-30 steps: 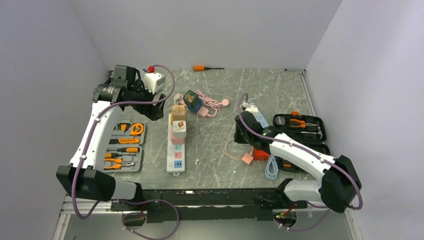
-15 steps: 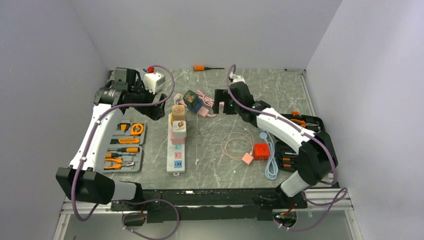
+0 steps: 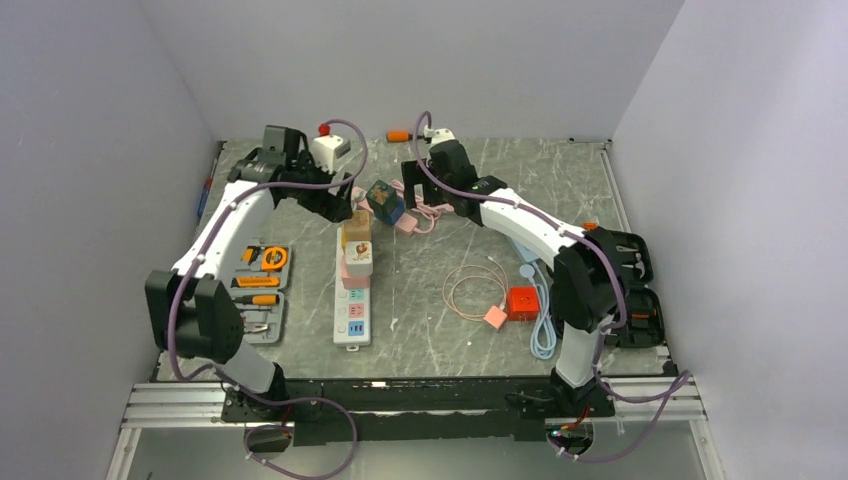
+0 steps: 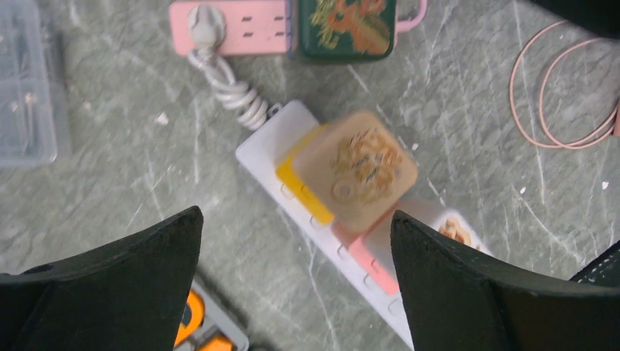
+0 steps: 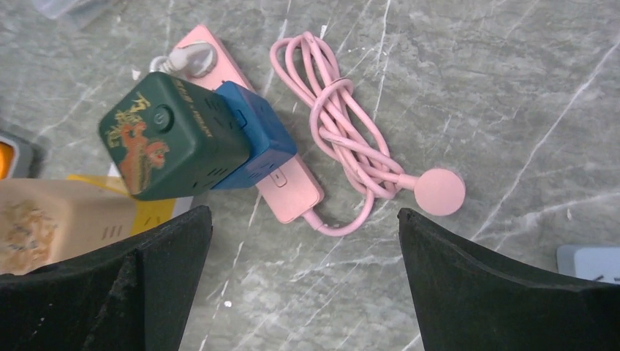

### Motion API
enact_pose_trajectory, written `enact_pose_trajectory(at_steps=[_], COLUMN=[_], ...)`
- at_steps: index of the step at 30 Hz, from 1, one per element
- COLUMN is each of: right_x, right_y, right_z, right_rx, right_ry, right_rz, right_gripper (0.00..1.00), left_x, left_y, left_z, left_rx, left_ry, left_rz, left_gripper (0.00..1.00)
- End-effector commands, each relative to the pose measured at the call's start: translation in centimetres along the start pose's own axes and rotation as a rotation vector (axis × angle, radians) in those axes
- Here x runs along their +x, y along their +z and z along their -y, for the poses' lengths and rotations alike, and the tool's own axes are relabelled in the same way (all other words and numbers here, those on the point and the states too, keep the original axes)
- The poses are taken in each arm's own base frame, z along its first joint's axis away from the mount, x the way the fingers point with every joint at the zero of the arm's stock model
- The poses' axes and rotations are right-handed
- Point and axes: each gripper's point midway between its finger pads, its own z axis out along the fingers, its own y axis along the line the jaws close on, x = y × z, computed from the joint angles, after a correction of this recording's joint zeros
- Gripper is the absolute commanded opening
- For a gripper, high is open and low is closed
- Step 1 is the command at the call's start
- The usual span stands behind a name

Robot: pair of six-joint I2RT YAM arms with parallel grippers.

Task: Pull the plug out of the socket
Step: Move the socket to the center of the board.

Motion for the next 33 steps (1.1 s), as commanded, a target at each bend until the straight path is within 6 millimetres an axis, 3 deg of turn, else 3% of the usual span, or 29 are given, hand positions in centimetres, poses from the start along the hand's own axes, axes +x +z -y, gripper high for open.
enact_pose_trajectory(at_steps=[1,8,15,24,33], right_x=[-1.6,0.5,2.4,4.2,3.1], right_y=[1.4,2.1,1.2,0.8,0.7], right_z=[0.2,2.1,4.4,5.5,5.3], right_rx=[0.021,0.05,0.079,0.088,0.079], right_ry=[-0.044,-0.004,0.047,0.094,0.085], right_rz=[0.035,-0.004,-0.017,-0.049,-0.018], right_gripper=[1.0,1.0,1.0,0.98,0.98], left_x=[-4.4,-5.3,-3.2,1.7,4.9], left_y=[1.7,5.8,8.6,8.3,6.8], left_z=[2.2,3.0,1.7,0.7,0.2], left_rx=[0.064,0.058,0.017,-0.047,-0.093], left_ry=[0.072,0.165,0.2,0.263,0.303], left_rz=[0.085,0.031,-0.05,-0.13,-0.184], left_gripper=[0.99,0.99,0.99,0.97,0.95])
